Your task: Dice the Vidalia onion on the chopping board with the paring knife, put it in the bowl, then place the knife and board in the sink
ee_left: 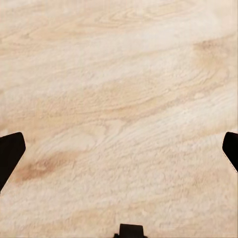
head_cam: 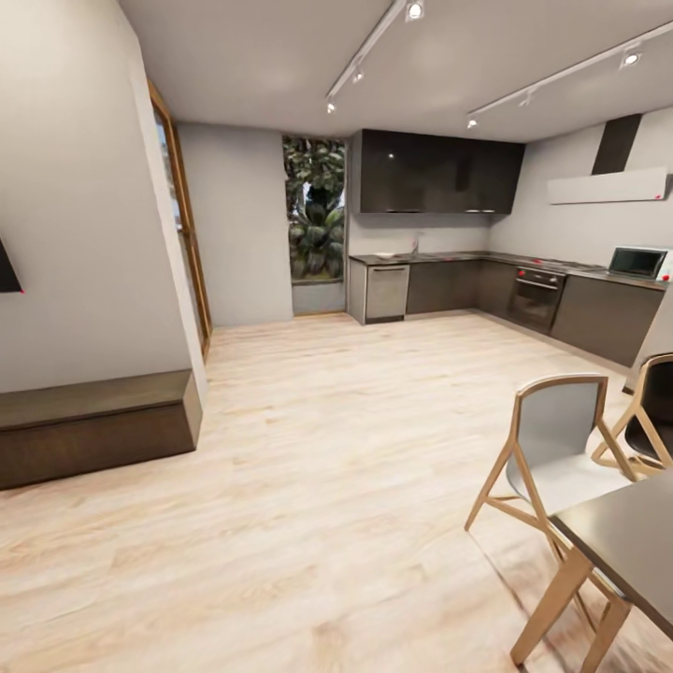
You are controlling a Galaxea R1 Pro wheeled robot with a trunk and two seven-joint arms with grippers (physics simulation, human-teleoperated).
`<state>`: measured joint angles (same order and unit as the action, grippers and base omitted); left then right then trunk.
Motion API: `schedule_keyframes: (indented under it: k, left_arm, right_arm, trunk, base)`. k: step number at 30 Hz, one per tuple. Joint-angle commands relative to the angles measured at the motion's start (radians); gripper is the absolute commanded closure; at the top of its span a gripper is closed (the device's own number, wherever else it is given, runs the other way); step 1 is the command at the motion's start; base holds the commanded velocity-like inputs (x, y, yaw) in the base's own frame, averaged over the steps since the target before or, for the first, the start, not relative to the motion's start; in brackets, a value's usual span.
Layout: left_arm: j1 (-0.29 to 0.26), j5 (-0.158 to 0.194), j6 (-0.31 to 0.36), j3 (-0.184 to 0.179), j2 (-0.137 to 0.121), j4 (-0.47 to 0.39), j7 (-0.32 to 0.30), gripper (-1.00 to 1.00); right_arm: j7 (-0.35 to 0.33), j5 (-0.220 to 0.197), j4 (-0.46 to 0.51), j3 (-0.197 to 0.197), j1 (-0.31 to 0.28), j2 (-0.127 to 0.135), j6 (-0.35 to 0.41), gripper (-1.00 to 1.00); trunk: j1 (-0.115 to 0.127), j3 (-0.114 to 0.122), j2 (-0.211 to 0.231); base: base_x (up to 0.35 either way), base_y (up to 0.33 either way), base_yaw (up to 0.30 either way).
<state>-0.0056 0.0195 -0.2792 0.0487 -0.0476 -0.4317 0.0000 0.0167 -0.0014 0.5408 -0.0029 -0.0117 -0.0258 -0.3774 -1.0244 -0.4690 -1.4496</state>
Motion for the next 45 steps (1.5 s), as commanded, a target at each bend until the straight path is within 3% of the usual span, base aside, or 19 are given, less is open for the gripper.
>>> schedule_keyframes:
  k: [1, 45]
  left_arm:
    - [-0.001, 0.002, -0.003, 0.001, 0.000, 0.001, 0.000, -1.00]
    - [-0.001, 0.002, -0.003, 0.002, 0.000, 0.001, 0.000, -1.00]
  right_arm:
    - [0.002, 0.000, -0.001, 0.000, -0.001, 0.000, -0.003, -1.00]
    - [0.002, 0.000, -0.001, 0.000, -0.001, 0.000, -0.003, -1.00]
  trunk:
    - [-0.001, -0.001, 0.000]
    - [-0.001, -0.001, 0.000]
  base:
    - [0.345, 0.000, 0.000]
    - [0.345, 0.088, 0.000]
